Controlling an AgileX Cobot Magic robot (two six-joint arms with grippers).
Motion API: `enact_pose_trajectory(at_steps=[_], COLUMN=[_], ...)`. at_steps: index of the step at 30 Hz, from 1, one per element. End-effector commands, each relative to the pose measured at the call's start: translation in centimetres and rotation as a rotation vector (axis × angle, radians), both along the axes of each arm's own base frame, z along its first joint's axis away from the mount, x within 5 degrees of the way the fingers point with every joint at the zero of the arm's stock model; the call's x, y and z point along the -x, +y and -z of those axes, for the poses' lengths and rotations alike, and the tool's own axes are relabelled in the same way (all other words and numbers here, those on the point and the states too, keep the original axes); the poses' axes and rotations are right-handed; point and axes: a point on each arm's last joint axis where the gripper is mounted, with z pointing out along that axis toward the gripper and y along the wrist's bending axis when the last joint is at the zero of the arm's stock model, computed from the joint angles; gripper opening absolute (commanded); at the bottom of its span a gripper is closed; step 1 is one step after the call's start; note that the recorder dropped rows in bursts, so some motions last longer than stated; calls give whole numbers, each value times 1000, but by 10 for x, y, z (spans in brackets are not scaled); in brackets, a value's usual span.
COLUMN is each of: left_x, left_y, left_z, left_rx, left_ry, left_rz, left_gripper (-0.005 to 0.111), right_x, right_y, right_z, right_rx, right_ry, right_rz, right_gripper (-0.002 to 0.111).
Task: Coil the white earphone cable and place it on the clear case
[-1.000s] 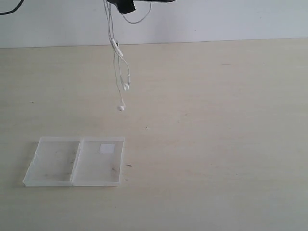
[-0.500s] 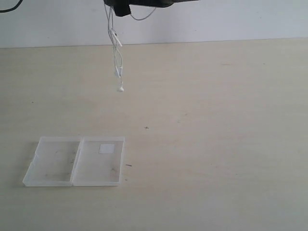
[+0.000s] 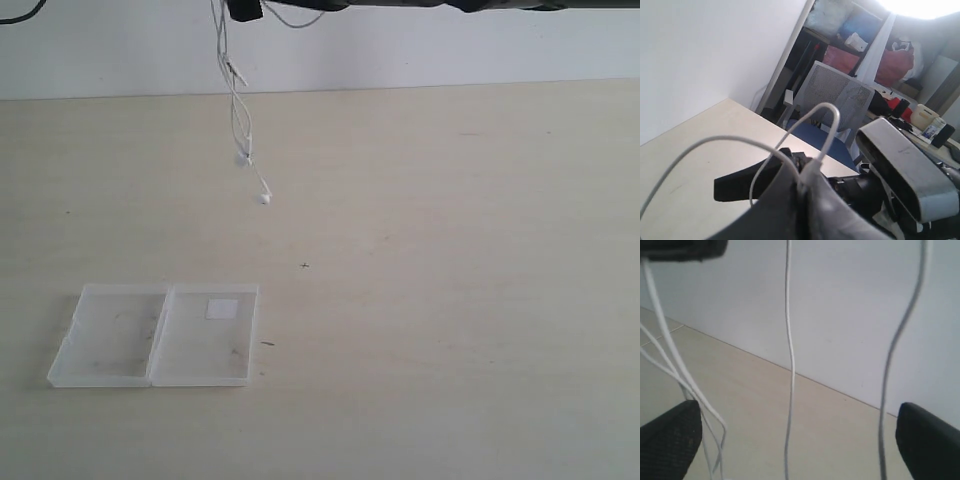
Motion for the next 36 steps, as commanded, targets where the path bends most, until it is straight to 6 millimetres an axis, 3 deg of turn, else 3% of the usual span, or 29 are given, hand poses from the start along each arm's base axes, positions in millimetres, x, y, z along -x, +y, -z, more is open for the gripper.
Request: enact_pose_trajectory(at_steps=[1,16,29,36], left_x=[1,-3,0,0], left_y=[0,1,0,0], left_z=[-5,-7,-6,-6], left_rx=[20,36,40,36], left_ry=[-17,-26,-30,-30], left_rz=[-2,-40,2,2], left_gripper=[0,0,0,0], right_x=[1,3,-7,-9], right_y=[-3,10,16,17], right_z=[-8,2,20,21], right_rx=[-17,-35,-57,-61], right_ry=[-29,-12,1,-41], right_rz=[7,-9,15,20], right_gripper=[105,105,105,105])
